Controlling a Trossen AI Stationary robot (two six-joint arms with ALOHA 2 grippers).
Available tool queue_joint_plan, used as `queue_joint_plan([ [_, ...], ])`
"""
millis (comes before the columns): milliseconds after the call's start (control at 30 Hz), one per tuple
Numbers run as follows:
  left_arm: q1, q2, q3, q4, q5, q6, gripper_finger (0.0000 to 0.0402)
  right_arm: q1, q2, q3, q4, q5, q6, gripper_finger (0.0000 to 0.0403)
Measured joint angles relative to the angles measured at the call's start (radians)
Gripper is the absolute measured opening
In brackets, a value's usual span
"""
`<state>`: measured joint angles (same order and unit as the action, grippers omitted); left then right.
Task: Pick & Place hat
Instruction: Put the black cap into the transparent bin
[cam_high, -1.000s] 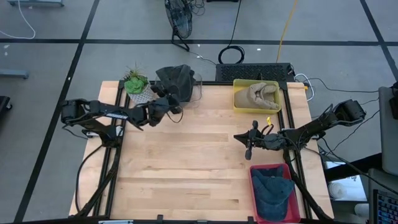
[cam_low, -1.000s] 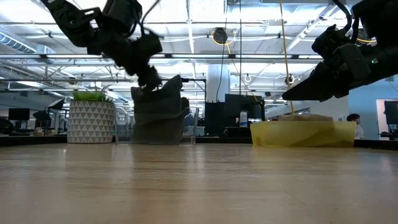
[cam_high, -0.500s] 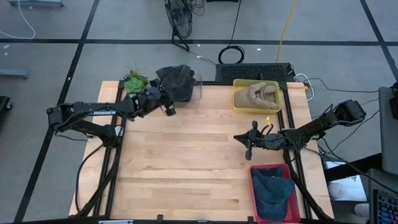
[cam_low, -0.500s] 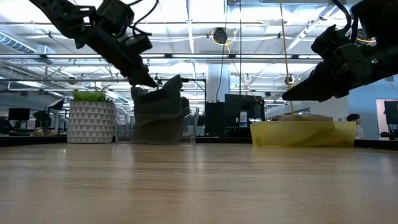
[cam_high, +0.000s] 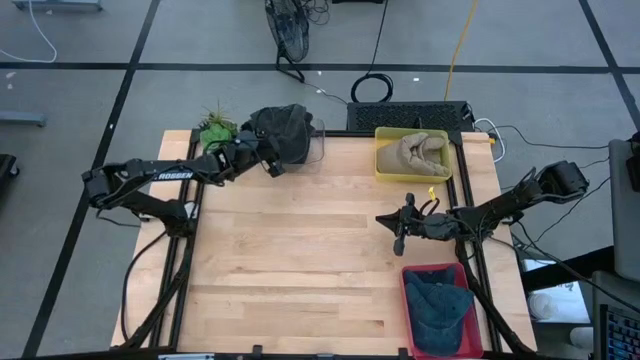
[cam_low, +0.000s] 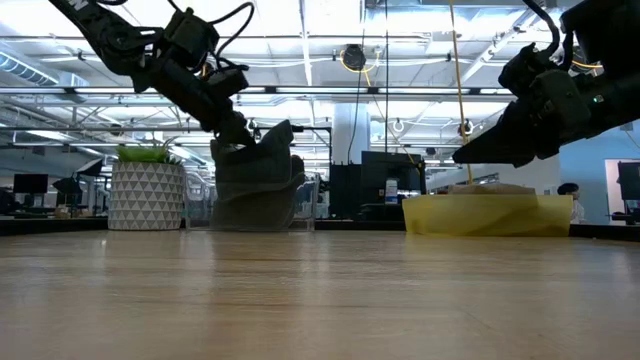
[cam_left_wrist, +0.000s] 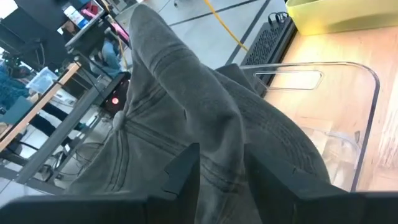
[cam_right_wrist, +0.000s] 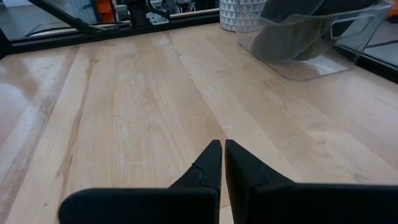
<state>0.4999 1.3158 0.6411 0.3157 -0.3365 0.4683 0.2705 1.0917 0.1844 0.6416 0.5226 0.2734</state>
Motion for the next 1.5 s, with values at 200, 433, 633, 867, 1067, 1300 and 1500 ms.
queue_joint_plan([
  [200, -0.001, 0.000, 0.000, 0.002, -0.010, 0.000, 0.0135, 0.006, 0.000, 0.000, -0.006, -0.001, 0.007, 0.0000],
  [433, -0.001, 0.016, 0.000, -0.013, -0.012, -0.012, 0.0075, 0.006, 0.000, 0.000, -0.006, 0.000, 0.007, 0.0000],
  [633, -0.001, 0.028, 0.000, -0.030, 0.005, -0.027, 0.0009, 0.006, 0.000, 0.000, -0.006, 0.000, 0.007, 0.0000],
  [867, -0.039, 0.028, 0.000, -0.030, -0.007, 0.022, 0.0009, 0.006, 0.000, 0.000, -0.010, 0.000, 0.004, 0.0000],
  [1067, -0.101, 0.028, 0.000, -0.030, -0.039, 0.098, 0.0017, 0.006, 0.000, 0.000, -0.034, -0.001, 0.018, 0.0000],
  [1300, -0.127, 0.027, 0.000, -0.119, -0.096, 0.138, 0.0005, 0.006, 0.000, 0.000, -0.049, -0.001, 0.033, 0.0000],
  [1500, -0.118, 0.027, 0.000, -0.170, -0.107, 0.114, 0.0030, 0.006, 0.000, 0.000, -0.048, -0.001, 0.033, 0.0000],
])
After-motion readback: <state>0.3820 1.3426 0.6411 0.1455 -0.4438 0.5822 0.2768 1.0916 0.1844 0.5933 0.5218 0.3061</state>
